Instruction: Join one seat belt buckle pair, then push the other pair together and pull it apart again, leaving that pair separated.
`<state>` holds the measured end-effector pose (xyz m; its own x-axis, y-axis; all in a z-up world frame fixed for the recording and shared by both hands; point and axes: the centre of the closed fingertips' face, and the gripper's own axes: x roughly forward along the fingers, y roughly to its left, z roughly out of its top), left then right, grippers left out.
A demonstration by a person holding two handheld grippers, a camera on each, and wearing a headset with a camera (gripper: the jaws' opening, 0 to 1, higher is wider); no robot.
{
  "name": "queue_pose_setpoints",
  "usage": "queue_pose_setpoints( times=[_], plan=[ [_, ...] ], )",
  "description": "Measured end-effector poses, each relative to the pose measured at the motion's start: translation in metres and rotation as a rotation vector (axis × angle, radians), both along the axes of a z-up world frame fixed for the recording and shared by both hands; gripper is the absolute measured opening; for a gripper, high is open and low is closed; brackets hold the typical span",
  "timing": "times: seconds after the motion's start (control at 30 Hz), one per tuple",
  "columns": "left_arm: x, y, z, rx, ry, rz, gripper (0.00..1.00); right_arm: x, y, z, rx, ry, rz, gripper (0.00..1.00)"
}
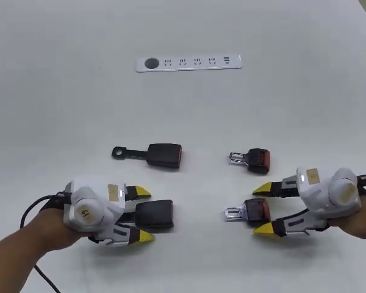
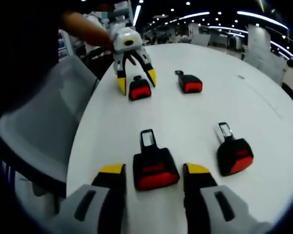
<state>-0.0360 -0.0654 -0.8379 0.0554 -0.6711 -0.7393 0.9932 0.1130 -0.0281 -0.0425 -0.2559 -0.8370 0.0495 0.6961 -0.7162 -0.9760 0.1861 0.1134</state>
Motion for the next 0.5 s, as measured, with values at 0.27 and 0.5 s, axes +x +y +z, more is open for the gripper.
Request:
queue_pose_setpoints(
  times=[0.27, 0.5],
  plan=[
    [-0.001, -0.001, -0.012, 0.011, 0.000, -0.035, 0.35, 0.000, 0.000, -0.002, 0.007, -0.010, 0.010, 0.37],
    [0.000, -0.005, -0.013, 0.007, -0.005, -0.058, 0.35, 0.000, 0.000, 0.000, 0.025, -0.012, 0.028, 0.36]
  ],
)
